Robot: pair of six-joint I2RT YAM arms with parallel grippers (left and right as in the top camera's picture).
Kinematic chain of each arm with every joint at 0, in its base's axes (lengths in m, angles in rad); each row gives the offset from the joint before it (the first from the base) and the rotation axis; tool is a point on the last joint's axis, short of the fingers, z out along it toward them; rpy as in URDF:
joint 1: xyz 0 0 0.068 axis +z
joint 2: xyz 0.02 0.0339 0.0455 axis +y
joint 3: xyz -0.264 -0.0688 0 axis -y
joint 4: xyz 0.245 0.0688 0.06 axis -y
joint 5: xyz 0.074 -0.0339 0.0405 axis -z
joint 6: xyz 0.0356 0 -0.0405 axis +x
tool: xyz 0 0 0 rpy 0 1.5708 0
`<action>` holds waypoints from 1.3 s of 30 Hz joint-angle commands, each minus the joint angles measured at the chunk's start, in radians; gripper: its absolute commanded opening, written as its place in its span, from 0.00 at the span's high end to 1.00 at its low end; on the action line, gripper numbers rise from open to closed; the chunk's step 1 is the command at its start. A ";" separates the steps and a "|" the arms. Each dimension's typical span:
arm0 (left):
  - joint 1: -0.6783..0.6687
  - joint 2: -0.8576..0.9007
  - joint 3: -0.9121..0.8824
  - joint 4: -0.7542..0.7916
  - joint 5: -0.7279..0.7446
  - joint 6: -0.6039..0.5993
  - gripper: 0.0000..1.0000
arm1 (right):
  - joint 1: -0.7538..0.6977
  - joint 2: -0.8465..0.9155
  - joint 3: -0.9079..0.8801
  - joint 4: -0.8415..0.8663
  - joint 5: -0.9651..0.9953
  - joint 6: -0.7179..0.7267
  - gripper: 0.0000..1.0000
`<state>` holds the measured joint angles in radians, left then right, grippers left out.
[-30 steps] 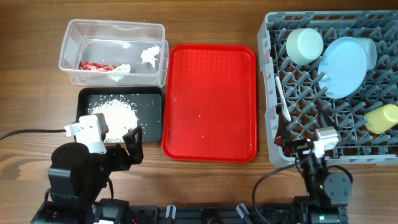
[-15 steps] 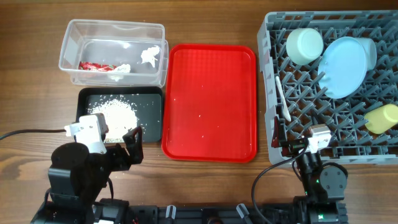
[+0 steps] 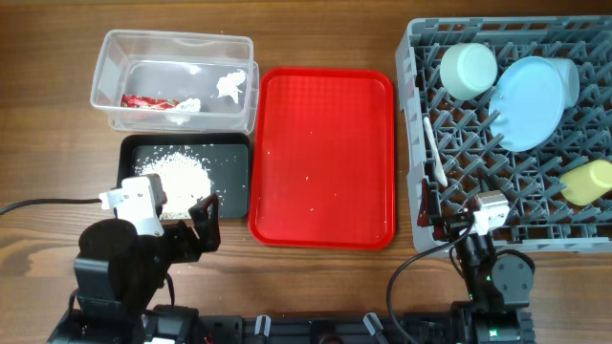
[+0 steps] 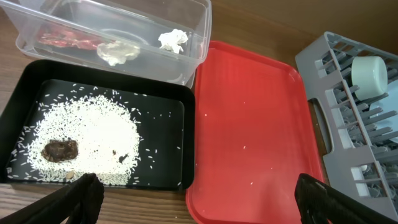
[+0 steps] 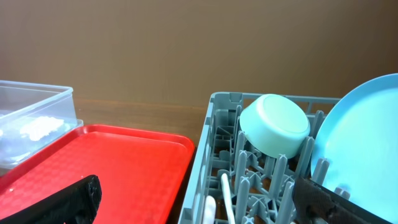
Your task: Sort waste into correct bins and load items into the dishwasher rack
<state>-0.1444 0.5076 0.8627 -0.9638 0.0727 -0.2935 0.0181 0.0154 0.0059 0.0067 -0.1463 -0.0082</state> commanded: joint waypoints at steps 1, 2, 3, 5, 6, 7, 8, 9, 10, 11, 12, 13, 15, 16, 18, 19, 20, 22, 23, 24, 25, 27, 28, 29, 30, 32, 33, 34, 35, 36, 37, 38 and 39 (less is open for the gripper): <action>-0.005 -0.002 -0.006 0.003 -0.010 -0.002 0.00 | 0.005 -0.012 -0.001 0.004 -0.008 0.009 0.00; -0.005 -0.002 -0.006 0.003 -0.010 -0.002 0.00 | 0.005 -0.012 -0.001 0.004 -0.008 0.009 0.00; -0.005 -0.002 -0.006 0.003 -0.010 -0.002 0.00 | 0.005 -0.012 -0.001 0.004 -0.008 0.009 0.00; -0.005 -0.002 -0.006 0.003 -0.010 -0.002 0.00 | 0.005 -0.012 -0.001 0.004 -0.008 0.008 0.00; -0.005 -0.002 -0.006 0.003 -0.010 -0.002 0.00 | 0.005 -0.012 -0.001 0.004 -0.008 0.009 0.00; -0.005 -0.002 -0.006 0.003 -0.010 -0.002 0.00 | 0.005 -0.012 -0.001 0.004 -0.008 0.008 0.00; -0.005 -0.002 -0.006 0.003 -0.010 -0.002 0.00 | 0.005 -0.012 -0.001 0.004 -0.008 0.009 0.00; -0.005 -0.002 -0.006 0.003 -0.010 -0.002 0.00 | 0.005 -0.012 -0.001 0.004 -0.008 0.008 0.00; -0.005 -0.003 -0.006 0.003 -0.010 -0.002 0.00 | 0.005 -0.012 -0.001 0.004 -0.008 0.009 0.00; -0.005 -0.003 -0.006 0.003 -0.010 -0.002 0.00 | 0.005 -0.012 -0.001 0.004 -0.008 0.008 0.00; -0.003 -0.005 -0.006 -0.005 -0.014 -0.001 0.00 | 0.005 -0.012 -0.001 0.004 -0.008 0.008 0.00; 0.002 -0.007 -0.007 -0.013 -0.027 0.001 0.00 | 0.005 -0.012 -0.001 0.004 -0.008 0.009 0.00; 0.019 -0.018 -0.016 0.004 -0.044 0.002 0.00 | 0.005 -0.012 -0.001 0.004 -0.008 0.009 0.00; 0.035 -0.030 -0.032 0.027 -0.043 0.002 0.00 | 0.005 -0.012 -0.001 0.004 -0.008 0.008 0.00; 0.070 -0.064 -0.081 0.089 -0.037 -0.003 0.00 | 0.005 -0.012 -0.001 0.004 -0.008 0.008 0.00; 0.087 -0.089 -0.116 0.127 -0.036 -0.004 0.00 | 0.005 -0.012 -0.001 0.004 -0.008 0.009 0.00; 0.103 -0.116 -0.154 0.165 -0.036 -0.006 0.00 | 0.005 -0.012 -0.001 0.004 -0.008 0.008 0.00; 0.125 -0.178 -0.244 0.245 -0.027 -0.006 0.00 | 0.005 -0.012 -0.001 0.004 -0.008 0.008 0.00; 0.133 -0.212 -0.294 0.289 -0.025 -0.005 0.00 | 0.005 -0.012 -0.001 0.004 -0.008 0.008 0.00; 0.142 -0.253 -0.355 0.344 -0.024 -0.006 0.00 | 0.005 -0.012 -0.001 0.004 -0.008 0.008 0.00; 0.146 -0.279 -0.393 0.377 -0.024 -0.006 0.00 | 0.005 -0.012 -0.001 0.004 -0.008 0.009 0.00; 0.157 -0.358 -0.510 0.497 -0.024 -0.006 0.00 | 0.005 -0.012 -0.001 0.004 -0.008 0.009 0.00; 0.159 -0.381 -0.545 0.533 -0.024 -0.006 0.00 | 0.005 -0.012 -0.001 0.004 -0.008 0.008 0.00; 0.160 -0.409 -0.586 0.582 -0.024 -0.006 0.00 | 0.005 -0.012 -0.001 0.004 -0.008 0.009 0.00; 0.160 -0.435 -0.624 0.629 -0.024 -0.006 0.00 | 0.005 -0.012 -0.001 0.004 -0.008 0.008 0.00; 0.159 -0.483 -0.690 0.715 -0.024 -0.006 0.00 | 0.005 -0.012 -0.001 0.004 -0.008 0.009 0.00; 0.159 -0.502 -0.719 0.756 -0.024 -0.005 0.00 | 0.005 -0.012 -0.001 0.004 -0.008 0.008 0.00; 0.159 -0.505 -0.743 0.801 -0.024 -0.005 0.00 | 0.005 -0.012 -0.001 0.004 -0.008 0.009 0.00; 0.159 -0.504 -0.761 0.841 -0.024 -0.005 0.00 | 0.005 -0.012 -0.001 0.004 -0.008 0.009 0.00; 0.159 -0.505 -0.780 0.876 -0.024 -0.005 0.00 | 0.005 -0.012 -0.001 0.004 -0.008 0.008 0.00; 0.158 -0.505 -0.795 0.906 -0.024 0.002 0.00 | 0.005 -0.012 -0.001 0.004 -0.008 0.008 0.00; 0.158 -0.505 -0.812 0.934 -0.024 0.003 0.00 | 0.005 -0.012 -0.001 0.004 -0.008 0.009 0.00; 0.158 -0.505 -0.826 0.955 -0.024 0.003 0.00 | 0.005 -0.012 -0.001 0.004 -0.008 0.009 0.00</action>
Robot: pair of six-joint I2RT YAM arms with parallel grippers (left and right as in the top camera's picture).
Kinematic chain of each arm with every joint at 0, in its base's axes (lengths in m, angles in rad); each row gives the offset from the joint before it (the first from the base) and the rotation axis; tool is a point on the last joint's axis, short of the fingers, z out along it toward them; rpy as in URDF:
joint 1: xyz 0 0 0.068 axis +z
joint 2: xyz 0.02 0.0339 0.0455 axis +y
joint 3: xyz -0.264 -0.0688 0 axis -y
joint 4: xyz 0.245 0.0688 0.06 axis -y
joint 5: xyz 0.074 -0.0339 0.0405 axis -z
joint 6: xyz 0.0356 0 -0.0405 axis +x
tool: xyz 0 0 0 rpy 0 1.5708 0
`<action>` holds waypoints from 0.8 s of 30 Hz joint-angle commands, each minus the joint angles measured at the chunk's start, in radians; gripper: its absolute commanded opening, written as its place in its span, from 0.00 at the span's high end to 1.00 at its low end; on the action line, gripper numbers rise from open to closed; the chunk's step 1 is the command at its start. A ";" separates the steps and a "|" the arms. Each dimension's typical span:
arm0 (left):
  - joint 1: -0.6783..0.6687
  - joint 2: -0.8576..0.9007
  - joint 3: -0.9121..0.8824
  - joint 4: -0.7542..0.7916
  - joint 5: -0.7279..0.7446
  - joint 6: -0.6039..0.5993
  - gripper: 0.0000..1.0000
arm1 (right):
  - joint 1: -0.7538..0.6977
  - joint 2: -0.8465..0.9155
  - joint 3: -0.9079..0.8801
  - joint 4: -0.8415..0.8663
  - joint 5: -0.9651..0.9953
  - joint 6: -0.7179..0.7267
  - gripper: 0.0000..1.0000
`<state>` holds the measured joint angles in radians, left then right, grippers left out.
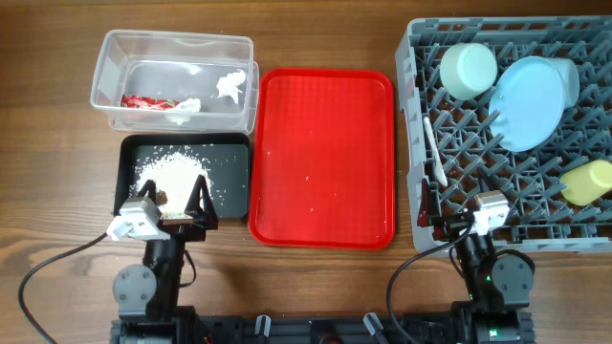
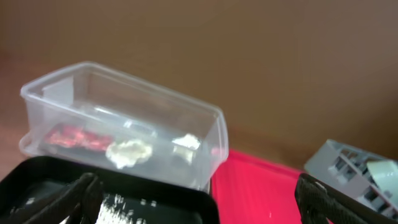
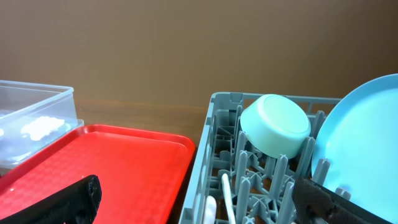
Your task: Sort waste into correct bins and load items into the dishwasher rack
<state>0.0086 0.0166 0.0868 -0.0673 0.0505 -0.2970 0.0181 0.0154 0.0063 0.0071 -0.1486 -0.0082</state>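
Note:
The red tray (image 1: 323, 115) lies mid-table holding only crumbs. Left of it stand a clear bin (image 1: 172, 36) with a red wrapper and crumpled tissues, and a black tray (image 1: 186, 140) of spilled rice. The grey dishwasher rack (image 1: 411, 96) on the right carries a mint cup (image 1: 469, 69), blue plate (image 1: 531, 100), yellow cup (image 1: 588, 182) and white spoon (image 1: 435, 153). My left gripper (image 1: 177, 199) is open and holds nothing, low at the black tray's near edge. By the rack's near-left corner my right gripper (image 1: 448, 218) is open too, with nothing in it.
In the left wrist view the clear bin (image 2: 124, 130), black tray (image 2: 155, 202) and red tray (image 2: 261, 186) sit ahead of the fingers (image 2: 74, 199). The right wrist view looks along the rack (image 3: 214, 155) and red tray (image 3: 93, 162).
My left arm has drawn back and dropped low at the table's near edge. Its camera now looks level across the black tray instead of down onto it. The right arm has not moved.

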 commanded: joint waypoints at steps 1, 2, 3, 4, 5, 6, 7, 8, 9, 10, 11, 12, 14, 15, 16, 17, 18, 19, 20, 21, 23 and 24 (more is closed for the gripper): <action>0.005 -0.014 -0.064 0.076 -0.002 0.006 0.00 | 0.005 -0.012 -0.001 0.004 -0.005 0.008 0.00; 0.005 -0.014 -0.079 0.091 -0.002 0.006 0.00 | 0.005 -0.012 -0.001 0.004 -0.005 0.008 0.00; 0.005 -0.014 -0.081 0.080 -0.002 0.006 0.00 | 0.005 -0.012 -0.001 0.004 -0.005 0.008 0.00; 0.005 -0.014 -0.081 0.068 -0.003 0.006 0.00 | 0.005 -0.012 -0.001 0.004 -0.005 0.008 0.00; 0.005 -0.014 -0.081 0.057 -0.002 0.012 0.00 | 0.005 -0.012 -0.001 0.004 -0.005 0.008 0.00; 0.004 -0.014 -0.081 0.050 0.006 0.030 0.00 | 0.005 -0.012 -0.001 0.004 -0.005 0.008 0.00; 0.005 -0.014 -0.081 0.046 0.014 0.041 0.00 | 0.005 -0.012 -0.001 0.004 -0.005 0.008 0.00; 0.005 -0.014 -0.081 0.037 0.029 0.056 0.00 | 0.005 -0.012 -0.001 0.004 -0.005 0.008 0.00; 0.005 -0.014 -0.081 0.026 0.037 0.059 0.00 | 0.005 -0.012 -0.001 0.004 -0.005 0.008 0.00; 0.004 -0.014 -0.081 -0.005 0.049 0.058 0.00 | 0.005 -0.012 -0.001 0.004 -0.005 0.009 0.00; 0.002 -0.014 -0.081 -0.004 0.053 0.059 0.00 | 0.005 -0.012 -0.001 0.004 -0.005 0.008 0.00; 0.000 -0.014 -0.081 -0.003 0.053 0.058 0.00 | 0.005 -0.012 -0.001 0.004 -0.005 0.008 0.00; 0.000 -0.014 -0.081 -0.004 0.053 0.058 0.00 | 0.005 -0.012 -0.001 0.004 -0.005 0.008 0.00; -0.002 -0.014 -0.081 -0.003 0.053 0.058 0.00 | 0.005 -0.012 -0.001 0.004 -0.005 0.008 0.00; -0.002 -0.014 -0.081 -0.002 0.053 0.058 0.00 | 0.005 -0.012 -0.001 0.004 -0.005 0.008 0.00; -0.002 -0.014 -0.081 -0.002 0.053 0.058 0.00 | 0.005 -0.012 -0.001 0.004 -0.005 0.009 0.00; -0.002 -0.014 -0.081 -0.002 0.053 0.058 0.00 | 0.005 -0.012 -0.001 0.004 -0.005 0.009 0.00; -0.002 -0.014 -0.081 -0.001 0.053 0.058 0.00 | 0.005 -0.012 -0.001 0.004 -0.005 0.008 0.00; -0.002 -0.014 -0.081 -0.001 0.053 0.058 0.00 | 0.005 -0.012 -0.001 0.004 -0.005 0.009 0.00; -0.002 -0.014 -0.081 -0.001 0.053 0.058 0.00 | 0.005 -0.012 -0.001 0.004 -0.005 0.009 0.00; -0.002 -0.014 -0.081 -0.001 0.053 0.058 0.00 | 0.005 -0.012 -0.001 0.004 -0.005 0.008 0.00; -0.002 -0.014 -0.081 -0.001 0.053 0.058 0.00 | 0.005 -0.012 -0.001 0.004 -0.005 0.009 0.00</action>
